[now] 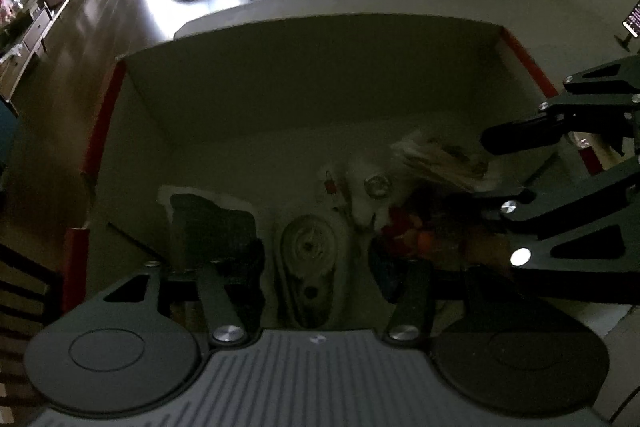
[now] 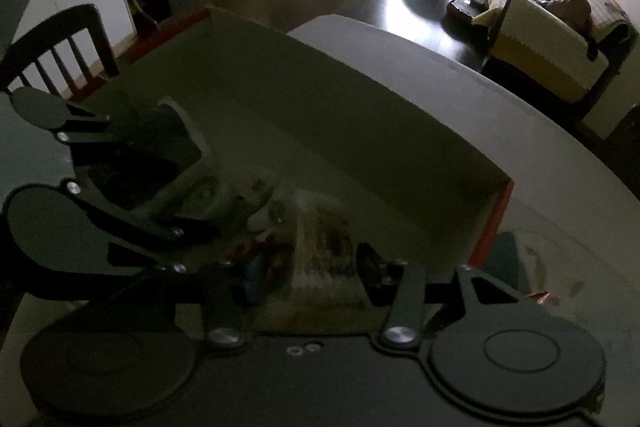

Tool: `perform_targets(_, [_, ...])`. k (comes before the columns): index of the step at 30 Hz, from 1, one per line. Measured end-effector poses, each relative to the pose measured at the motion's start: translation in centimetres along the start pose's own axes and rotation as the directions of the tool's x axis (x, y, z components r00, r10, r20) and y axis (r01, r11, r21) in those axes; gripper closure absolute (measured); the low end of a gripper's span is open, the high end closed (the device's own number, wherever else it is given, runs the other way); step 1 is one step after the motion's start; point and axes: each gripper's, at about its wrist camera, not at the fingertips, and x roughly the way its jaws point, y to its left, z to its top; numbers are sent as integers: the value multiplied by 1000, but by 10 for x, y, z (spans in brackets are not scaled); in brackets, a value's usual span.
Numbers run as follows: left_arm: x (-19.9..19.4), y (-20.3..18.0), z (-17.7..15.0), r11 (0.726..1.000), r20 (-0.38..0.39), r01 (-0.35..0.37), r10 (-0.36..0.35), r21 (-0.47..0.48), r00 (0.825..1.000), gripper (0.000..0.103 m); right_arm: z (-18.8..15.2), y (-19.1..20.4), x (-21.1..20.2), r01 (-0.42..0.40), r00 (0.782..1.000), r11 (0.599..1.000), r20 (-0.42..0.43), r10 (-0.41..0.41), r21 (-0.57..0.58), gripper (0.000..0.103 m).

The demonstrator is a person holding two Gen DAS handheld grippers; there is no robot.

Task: Organize objects
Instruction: 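Open left tool to drop tape roller while right tool releases swab bag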

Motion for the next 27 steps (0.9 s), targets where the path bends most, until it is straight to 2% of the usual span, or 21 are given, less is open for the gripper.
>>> perform_targets(11, [-37, -4, -2, 1000, 70, -12, 14, -28, 997, 35, -4, -2, -40, -50, 996, 999, 73, 50, 10, 46])
perform_targets(27, [-91, -27, -16, 998, 160, -28, 36, -50, 987, 31, -26, 11, -101, -86, 980, 994, 175, 98, -74, 38])
